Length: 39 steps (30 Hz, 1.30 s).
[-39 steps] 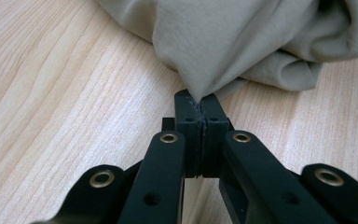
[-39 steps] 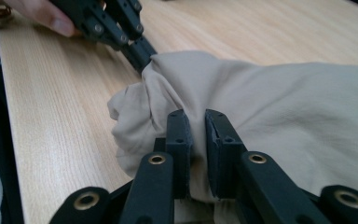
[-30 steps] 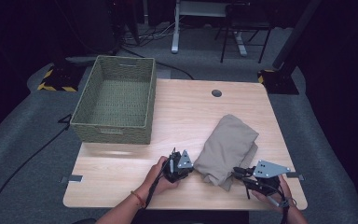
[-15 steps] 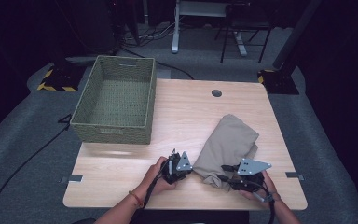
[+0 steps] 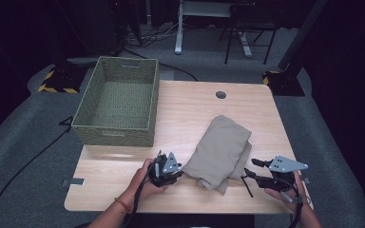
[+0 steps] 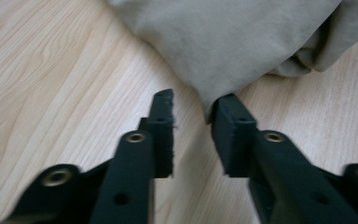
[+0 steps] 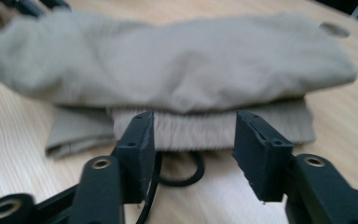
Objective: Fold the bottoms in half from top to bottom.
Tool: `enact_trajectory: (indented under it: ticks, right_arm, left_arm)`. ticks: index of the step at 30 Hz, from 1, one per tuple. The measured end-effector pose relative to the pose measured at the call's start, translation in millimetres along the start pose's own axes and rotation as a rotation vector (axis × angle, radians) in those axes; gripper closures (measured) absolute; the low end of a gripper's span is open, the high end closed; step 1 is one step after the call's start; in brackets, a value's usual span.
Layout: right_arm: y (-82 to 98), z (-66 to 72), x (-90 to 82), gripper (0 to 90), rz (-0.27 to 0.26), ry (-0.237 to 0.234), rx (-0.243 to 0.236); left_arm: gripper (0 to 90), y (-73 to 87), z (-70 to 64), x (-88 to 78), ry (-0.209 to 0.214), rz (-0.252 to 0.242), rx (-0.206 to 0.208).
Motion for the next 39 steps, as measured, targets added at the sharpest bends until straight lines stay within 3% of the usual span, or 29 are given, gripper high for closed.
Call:
enact_trajectory:
  ticks: [4, 7, 10, 12, 14, 15, 17, 19, 22, 25, 29, 33, 35, 39]
  right_arm:
    - [-17.9, -4.9, 1.2, 42.2, -0.042, 0.024, 0.001]
    - [-30.9, -9.3, 8.6, 39.5, -0.053, 0.037, -0.014]
    - [-43.4, -15.3, 22.4, 38.3, -0.055, 0.041, -0.032]
    - [-49.9, -18.4, 34.7, 36.9, -0.042, 0.041, -0.046]
    - [-52.1, -20.4, 49.3, 35.8, -0.015, 0.047, -0.079]
    - [-51.2, -20.8, 57.0, 34.9, 0.003, 0.032, -0.079]
    - [-46.8, -23.3, 70.6, 34.9, 0.024, 0.014, -0.074]
    - [-38.8, -28.5, 81.1, 33.0, 0.061, 0.003, -0.043]
    - [-25.7, -39.8, 88.5, 32.8, 0.094, 0.004, -0.019]
    - [-15.5, -50.9, 89.5, 33.4, 0.104, 0.021, 0.007]
    - [-6.1, -65.4, 83.9, 35.1, 0.117, 0.09, 0.029]
    - [4.8, -74.3, 71.9, 33.2, 0.154, 0.115, 0.095]
    - [8.6, -69.9, 67.2, 32.4, 0.161, 0.072, 0.131]
    - [6.1, -52.5, 60.9, 32.9, 0.186, 0.07, 0.074]
  left_arm:
    - [33.0, -18.1, -16.9, -11.7, 0.032, -0.075, -0.003]
    - [26.9, -38.7, -43.5, -6.5, 0.094, -0.105, 0.038]
    - [25.0, -56.3, -74.4, 12.0, 0.143, -0.094, 0.09]
    - [24.0, -63.7, -88.5, 29.8, 0.144, -0.065, 0.128]
    - [24.2, -66.0, -95.1, 46.8, 0.126, -0.026, 0.123]
    - [26.5, -65.7, -95.7, 54.6, 0.101, -0.006, 0.124]
    - [35.2, -64.0, -94.6, 62.4, 0.109, 0.005, 0.127]
    - [49.8, -61.4, -89.7, 65.2, 0.107, 0.01, 0.11]
    - [68.6, -55.8, -83.0, 65.8, 0.102, 0.018, 0.124]
    - [77.9, -52.2, -80.6, 65.5, 0.091, 0.027, 0.146]
    - [81.5, -47.7, -75.1, 59.4, 0.07, 0.056, 0.216]
    - [81.2, -35.3, -55.9, 45.5, 0.103, 0.045, 0.175]
    - [80.8, -28.6, -46.1, 38.6, 0.125, 0.032, 0.151]
    - [80.0, -22.2, -38.4, 32.1, 0.12, 0.049, 0.166]
Point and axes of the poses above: each handheld gripper's, and its own axes: x roughly forward along the jaws, y roughly out of its underside, z roughly to its left, the point moved 7 cm from there along x, roughly forward along the jaws, and after that the axes turned 2 degrees about -x, right-handed, at the moved point
